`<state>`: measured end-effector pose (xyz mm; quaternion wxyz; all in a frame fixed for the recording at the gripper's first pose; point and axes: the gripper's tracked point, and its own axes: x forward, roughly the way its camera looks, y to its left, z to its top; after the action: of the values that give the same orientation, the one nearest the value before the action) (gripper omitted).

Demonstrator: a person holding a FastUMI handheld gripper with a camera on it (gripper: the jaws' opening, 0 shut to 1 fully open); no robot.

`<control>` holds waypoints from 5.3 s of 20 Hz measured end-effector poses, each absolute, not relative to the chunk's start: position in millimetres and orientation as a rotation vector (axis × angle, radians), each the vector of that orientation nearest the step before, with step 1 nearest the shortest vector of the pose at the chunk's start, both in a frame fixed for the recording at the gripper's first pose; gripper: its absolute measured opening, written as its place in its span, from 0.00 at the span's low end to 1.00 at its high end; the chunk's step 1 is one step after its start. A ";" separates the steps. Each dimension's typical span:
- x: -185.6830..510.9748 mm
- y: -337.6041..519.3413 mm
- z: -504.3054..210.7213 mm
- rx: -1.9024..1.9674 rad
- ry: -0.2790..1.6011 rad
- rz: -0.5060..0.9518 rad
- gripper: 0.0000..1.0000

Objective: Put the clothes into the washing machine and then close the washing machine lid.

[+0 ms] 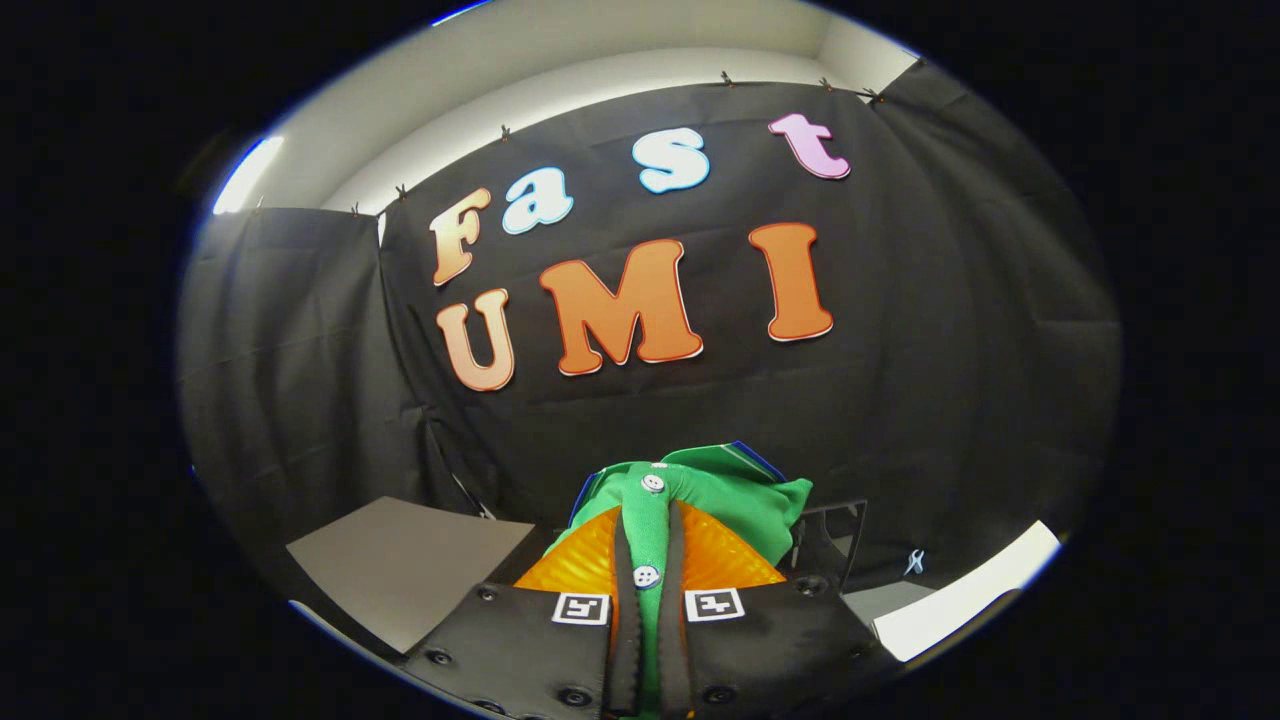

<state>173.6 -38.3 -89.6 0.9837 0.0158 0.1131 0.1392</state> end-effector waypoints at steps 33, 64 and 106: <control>246.8 -85.6 -430.7 -0.063 0.824 0.204 0.15; 195.9 -112.4 -510.0 -0.062 1.090 0.063 1.00; 324.0 -10.1 -109.1 -0.004 0.297 0.270 0.99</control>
<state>324.0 -10.1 -109.1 0.9799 -0.0022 0.1476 0.1339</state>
